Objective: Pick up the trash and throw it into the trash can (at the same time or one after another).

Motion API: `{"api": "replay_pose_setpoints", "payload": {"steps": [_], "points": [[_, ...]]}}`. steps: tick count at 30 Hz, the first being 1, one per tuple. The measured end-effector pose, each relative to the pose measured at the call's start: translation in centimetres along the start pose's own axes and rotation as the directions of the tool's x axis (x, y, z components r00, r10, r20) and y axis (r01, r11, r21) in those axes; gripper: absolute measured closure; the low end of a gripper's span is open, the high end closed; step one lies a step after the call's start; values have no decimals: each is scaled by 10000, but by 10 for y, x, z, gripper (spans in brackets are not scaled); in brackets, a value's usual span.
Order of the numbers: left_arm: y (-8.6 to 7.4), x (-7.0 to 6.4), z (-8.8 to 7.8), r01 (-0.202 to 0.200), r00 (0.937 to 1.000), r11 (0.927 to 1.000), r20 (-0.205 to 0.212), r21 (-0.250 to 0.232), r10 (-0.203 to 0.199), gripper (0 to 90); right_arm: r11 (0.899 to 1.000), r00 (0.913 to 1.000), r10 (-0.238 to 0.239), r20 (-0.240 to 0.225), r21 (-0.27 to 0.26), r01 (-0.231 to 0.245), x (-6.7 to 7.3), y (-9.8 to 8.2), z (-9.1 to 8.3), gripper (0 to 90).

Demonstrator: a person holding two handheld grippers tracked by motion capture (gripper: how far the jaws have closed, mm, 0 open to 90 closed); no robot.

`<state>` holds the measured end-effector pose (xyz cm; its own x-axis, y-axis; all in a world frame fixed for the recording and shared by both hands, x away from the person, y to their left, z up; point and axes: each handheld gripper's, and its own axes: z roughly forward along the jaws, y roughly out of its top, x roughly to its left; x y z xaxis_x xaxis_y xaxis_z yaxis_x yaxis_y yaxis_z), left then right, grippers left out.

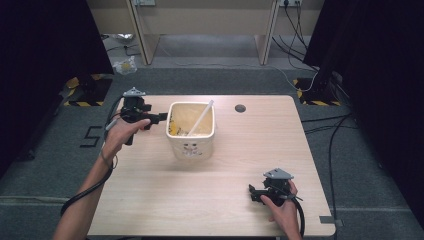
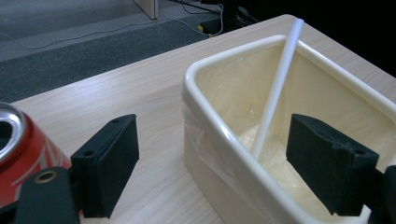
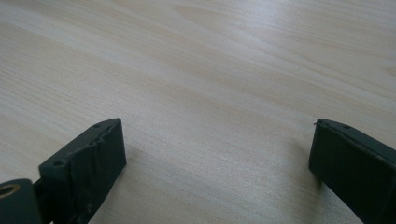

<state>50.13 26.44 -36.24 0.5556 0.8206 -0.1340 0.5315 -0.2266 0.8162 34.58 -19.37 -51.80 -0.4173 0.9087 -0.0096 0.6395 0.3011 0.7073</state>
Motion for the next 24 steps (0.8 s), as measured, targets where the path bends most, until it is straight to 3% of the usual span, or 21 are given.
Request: {"api": "replay_pose_setpoints", "payload": {"steps": [13,24], "points": [[-6,21,-12,457,9984,9987,-334,-204,-464,166,10000,10000,-4,-2,0,4,0,0,0,42],[-25,43,-9,844,9881,9964,-1279,-122,-852,167,10000,10000,-5,-2,0,5,0,0,0,41]]}}
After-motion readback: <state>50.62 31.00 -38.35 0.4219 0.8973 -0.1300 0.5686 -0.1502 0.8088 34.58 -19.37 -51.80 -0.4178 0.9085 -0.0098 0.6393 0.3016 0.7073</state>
